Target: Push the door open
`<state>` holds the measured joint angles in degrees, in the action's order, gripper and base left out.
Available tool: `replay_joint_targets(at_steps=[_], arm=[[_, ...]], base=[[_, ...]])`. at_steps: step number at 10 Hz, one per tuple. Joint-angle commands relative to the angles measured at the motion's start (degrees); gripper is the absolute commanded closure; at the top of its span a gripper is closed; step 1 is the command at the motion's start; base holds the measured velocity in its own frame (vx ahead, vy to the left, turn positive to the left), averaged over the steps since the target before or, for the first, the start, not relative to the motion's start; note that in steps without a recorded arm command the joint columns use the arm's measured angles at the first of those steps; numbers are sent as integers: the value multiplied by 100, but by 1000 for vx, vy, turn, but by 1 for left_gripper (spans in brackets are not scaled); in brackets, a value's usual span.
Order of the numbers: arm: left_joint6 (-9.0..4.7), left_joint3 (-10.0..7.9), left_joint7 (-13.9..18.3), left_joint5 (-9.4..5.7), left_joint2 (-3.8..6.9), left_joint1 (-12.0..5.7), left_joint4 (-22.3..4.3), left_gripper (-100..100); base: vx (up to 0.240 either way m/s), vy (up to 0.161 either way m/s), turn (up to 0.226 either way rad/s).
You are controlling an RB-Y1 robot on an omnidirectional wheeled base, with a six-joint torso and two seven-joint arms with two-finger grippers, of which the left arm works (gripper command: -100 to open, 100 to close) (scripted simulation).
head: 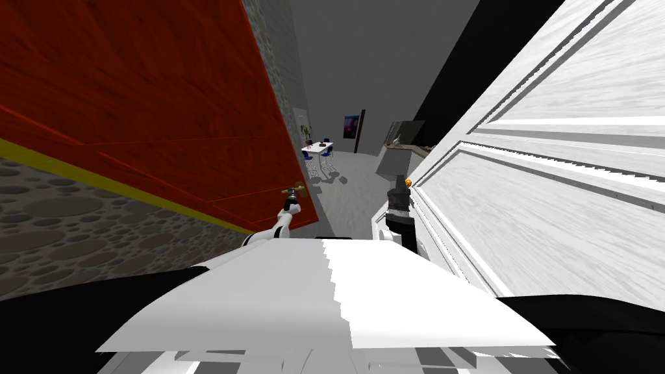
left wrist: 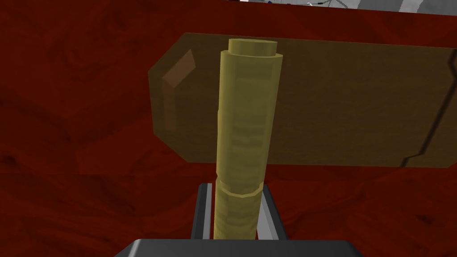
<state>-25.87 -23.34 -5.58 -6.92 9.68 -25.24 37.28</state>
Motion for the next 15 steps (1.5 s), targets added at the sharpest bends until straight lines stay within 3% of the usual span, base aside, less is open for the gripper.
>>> replay_joint_targets(at_steps=[1, 4, 5, 9, 10, 15], arm=[[-91, -110, -31, -39, 96, -94, -149, 100], [-92, -177, -57, -60, 123, -84, -149, 100], [-95, -304, -105, -101, 174, -65, -151, 100], [-99, -476, -171, -156, 243, -39, -153, 100], [-114, -449, -165, -146, 218, -22, -217, 100], [-147, -814, -312, -258, 357, 12, -226, 100]], base=[[211, -31, 55], [130, -35, 32], [116, -22, 17], [176, -64, 62], [78, -12, 35], [190, -33, 50]])
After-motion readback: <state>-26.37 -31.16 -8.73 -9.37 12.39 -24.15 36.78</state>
